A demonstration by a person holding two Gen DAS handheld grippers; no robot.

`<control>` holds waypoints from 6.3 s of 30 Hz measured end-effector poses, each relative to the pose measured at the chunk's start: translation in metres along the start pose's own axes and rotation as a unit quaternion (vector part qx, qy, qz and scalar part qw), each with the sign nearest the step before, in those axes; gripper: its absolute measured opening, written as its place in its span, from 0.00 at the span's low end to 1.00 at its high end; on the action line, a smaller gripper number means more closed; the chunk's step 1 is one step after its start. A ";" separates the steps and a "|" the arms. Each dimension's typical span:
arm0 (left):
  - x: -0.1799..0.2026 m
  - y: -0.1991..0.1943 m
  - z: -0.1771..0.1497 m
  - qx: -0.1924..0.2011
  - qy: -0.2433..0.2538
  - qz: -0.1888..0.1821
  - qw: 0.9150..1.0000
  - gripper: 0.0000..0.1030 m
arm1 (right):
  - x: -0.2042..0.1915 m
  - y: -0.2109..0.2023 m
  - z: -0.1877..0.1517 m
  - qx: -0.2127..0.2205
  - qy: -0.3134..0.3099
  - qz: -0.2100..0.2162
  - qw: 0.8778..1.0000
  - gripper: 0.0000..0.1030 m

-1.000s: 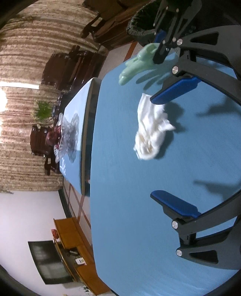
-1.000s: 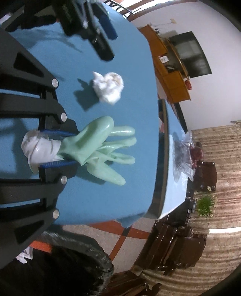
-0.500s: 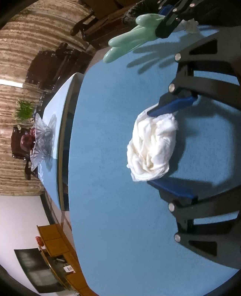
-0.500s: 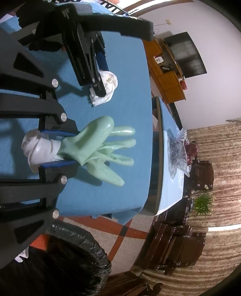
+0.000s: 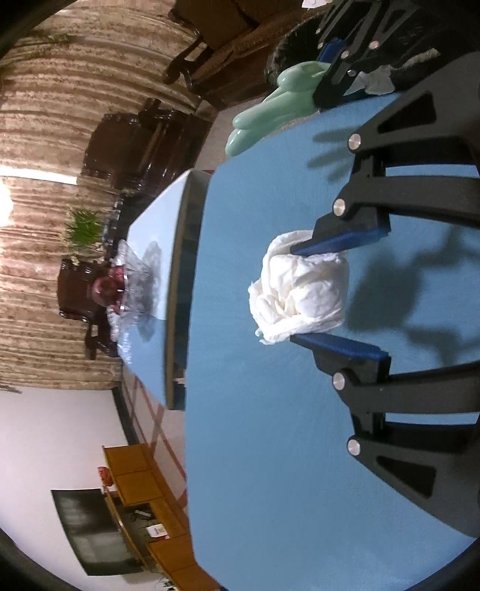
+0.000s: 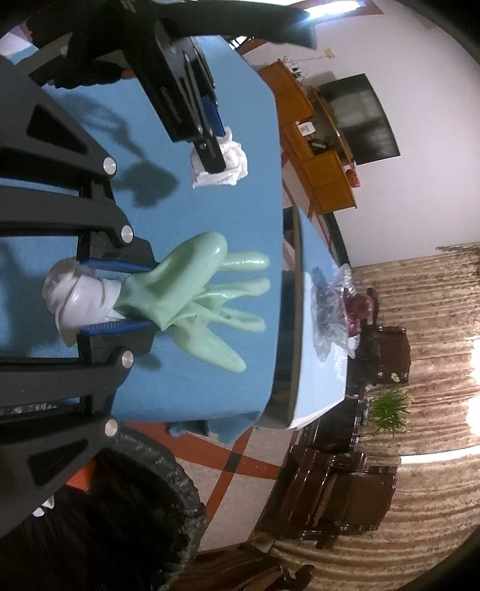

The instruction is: Collect trash

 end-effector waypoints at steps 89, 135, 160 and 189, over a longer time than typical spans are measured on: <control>0.228 -0.092 0.044 0.065 0.125 -0.155 0.978 0.95 | 0.205 -0.192 0.000 0.094 0.121 -0.153 0.976 0.94; 0.131 -0.257 0.013 0.120 0.073 -0.051 0.989 0.95 | 0.058 -0.282 -0.004 0.119 0.042 -0.067 0.990 0.94; 0.132 -0.264 0.009 0.125 0.073 -0.049 0.988 0.95 | 0.050 -0.284 -0.005 0.122 0.038 -0.067 0.990 0.94; 0.131 -0.265 0.009 0.127 0.073 -0.048 0.988 0.95 | 0.048 -0.284 -0.006 0.123 0.037 -0.067 0.990 0.94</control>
Point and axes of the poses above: each gripper's, at about its wrist camera, not at the fingertips, and y roughly the way its jaws point, x to its right, z to its top, the point moved 3 cm from there along y, roughly the way its jaws point, and after that the axes turned 13 degrees about y, right-handed, at the moved point
